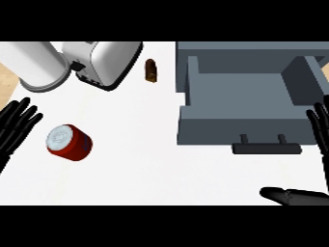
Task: Pick up the can, place it into the drawer and close the drawer
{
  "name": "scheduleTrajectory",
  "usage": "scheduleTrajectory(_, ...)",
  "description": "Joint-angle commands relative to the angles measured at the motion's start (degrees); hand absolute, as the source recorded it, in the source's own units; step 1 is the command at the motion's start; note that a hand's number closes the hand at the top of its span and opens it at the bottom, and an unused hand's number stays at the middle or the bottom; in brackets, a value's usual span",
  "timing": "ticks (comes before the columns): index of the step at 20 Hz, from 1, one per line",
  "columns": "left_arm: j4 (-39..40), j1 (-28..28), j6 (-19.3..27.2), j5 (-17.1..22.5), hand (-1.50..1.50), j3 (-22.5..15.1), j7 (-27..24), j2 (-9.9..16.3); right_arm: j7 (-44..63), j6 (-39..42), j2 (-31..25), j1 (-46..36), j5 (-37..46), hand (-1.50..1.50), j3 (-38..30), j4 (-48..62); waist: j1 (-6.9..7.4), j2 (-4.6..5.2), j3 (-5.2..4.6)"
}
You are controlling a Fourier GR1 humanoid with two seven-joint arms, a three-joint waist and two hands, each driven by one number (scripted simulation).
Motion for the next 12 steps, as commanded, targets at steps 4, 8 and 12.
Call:
scheduleTrajectory(4, -3.0, 3.1, -2.6, 6.2, -1.5, 5.1, 5.0, -0.5, -3.5, 1.8, 0.7, 0.9, 0.2, -1.5, -1.8, 3.1, 0.23, -0.03, 0.02)
scheduleTrajectory(8, 0.9, 1.0, -4.2, 6.5, -1.5, 8.3, 5.0, -0.1, -5.1, 4.2, 0.8, 6.8, -1.7, -1.5, -3.5, -0.2, -0.08, -0.04, 0.01)
scheduleTrajectory(12, 1.7, -2.5, 0.0, 0.0, -1.5, 4.2, 7.0, -3.6, -3.5, 4.0, 2.0, 7.3, -0.4, -1.5, -2.4, -2.8, -0.16, -0.02, 0.01)
